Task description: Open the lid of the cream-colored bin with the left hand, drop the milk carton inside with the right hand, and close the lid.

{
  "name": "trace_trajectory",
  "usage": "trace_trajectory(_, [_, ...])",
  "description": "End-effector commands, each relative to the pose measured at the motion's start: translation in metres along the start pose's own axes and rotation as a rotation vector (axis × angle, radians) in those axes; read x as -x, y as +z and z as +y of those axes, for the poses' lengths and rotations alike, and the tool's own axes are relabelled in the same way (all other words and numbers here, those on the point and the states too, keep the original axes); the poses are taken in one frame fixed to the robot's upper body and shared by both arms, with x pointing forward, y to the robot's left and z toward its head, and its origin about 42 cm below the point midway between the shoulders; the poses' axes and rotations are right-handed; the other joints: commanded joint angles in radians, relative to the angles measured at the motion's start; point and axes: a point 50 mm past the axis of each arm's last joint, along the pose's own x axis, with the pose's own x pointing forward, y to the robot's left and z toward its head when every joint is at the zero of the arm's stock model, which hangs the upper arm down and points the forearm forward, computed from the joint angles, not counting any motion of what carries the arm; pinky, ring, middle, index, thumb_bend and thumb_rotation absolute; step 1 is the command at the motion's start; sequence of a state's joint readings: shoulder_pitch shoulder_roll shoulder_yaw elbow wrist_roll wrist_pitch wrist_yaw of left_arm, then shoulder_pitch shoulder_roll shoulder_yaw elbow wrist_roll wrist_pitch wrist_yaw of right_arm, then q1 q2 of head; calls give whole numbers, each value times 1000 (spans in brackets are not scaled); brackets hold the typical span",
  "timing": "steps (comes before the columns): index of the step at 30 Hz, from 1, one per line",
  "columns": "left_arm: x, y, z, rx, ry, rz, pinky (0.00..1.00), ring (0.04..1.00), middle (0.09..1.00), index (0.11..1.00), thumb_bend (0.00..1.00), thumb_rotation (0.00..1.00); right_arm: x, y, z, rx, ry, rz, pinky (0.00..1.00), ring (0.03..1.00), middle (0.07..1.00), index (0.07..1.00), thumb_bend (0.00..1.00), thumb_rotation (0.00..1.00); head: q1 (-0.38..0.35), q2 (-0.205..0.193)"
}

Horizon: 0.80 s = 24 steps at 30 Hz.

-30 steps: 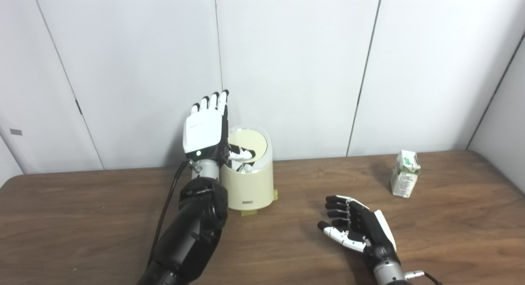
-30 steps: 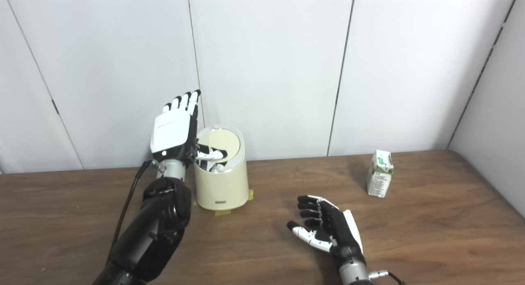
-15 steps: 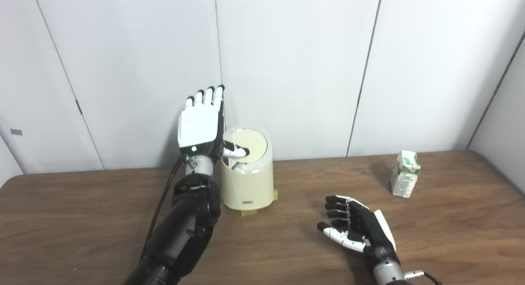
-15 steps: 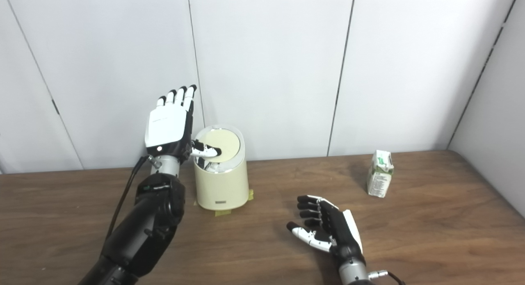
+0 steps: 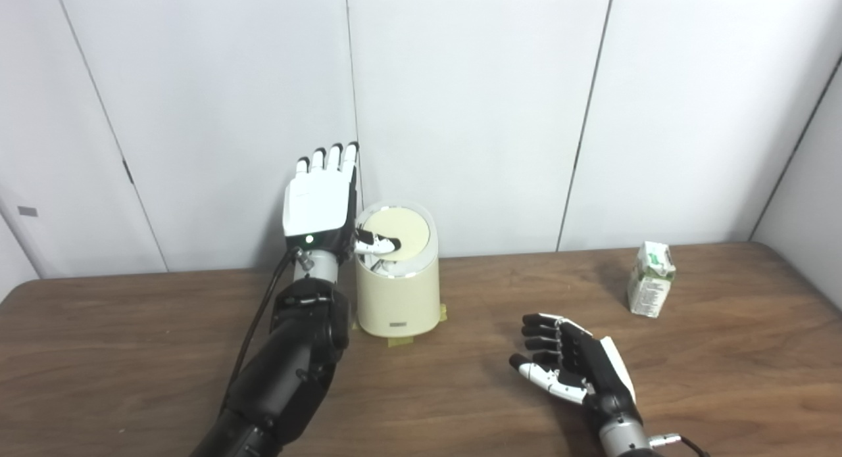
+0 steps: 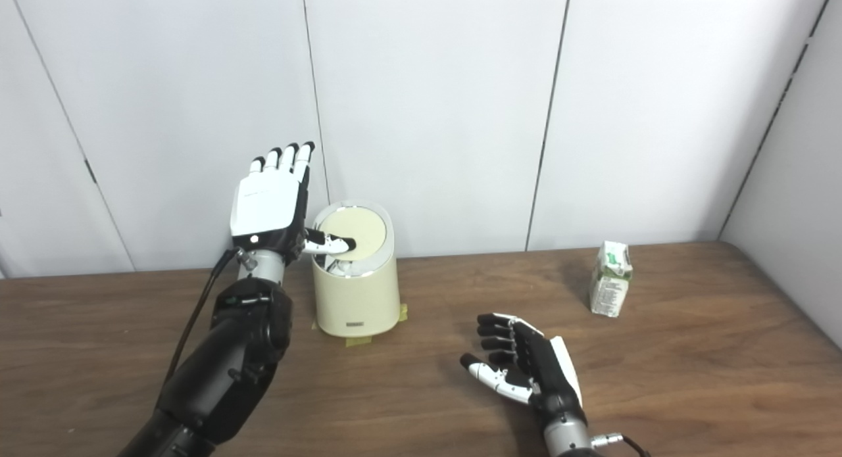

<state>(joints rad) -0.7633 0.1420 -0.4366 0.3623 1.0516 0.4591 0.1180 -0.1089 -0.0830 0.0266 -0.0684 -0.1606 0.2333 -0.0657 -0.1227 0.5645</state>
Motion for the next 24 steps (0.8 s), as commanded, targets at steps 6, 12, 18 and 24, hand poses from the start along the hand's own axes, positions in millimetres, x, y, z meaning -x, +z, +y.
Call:
trace_trajectory(6, [-7,-6,-1,-53,-24,4,1000,1000,1000,1000,1000,152,3,0,8,-5,51,30,621,687,704,693,322,124,-1,4])
trace_trajectory(12, [-6,-9,-6,-51,-19,11,1000,1000,1000,1000,1000,185,1,-1,8,-10,51,30,619,687,703,692,325,117,0,2])
trace_trajectory(18, [-5,-11,-6,106,-18,34,1000,1000,1000,1000,652,918,1,0,9,-3,51,29,616,687,703,690,320,119,-2,-3])
trace_trajectory(24, [1,-13,4,297,-4,71,1000,1000,1000,1000,708,1000,0,-1,9,5,53,29,618,688,703,692,319,136,-5,-3])
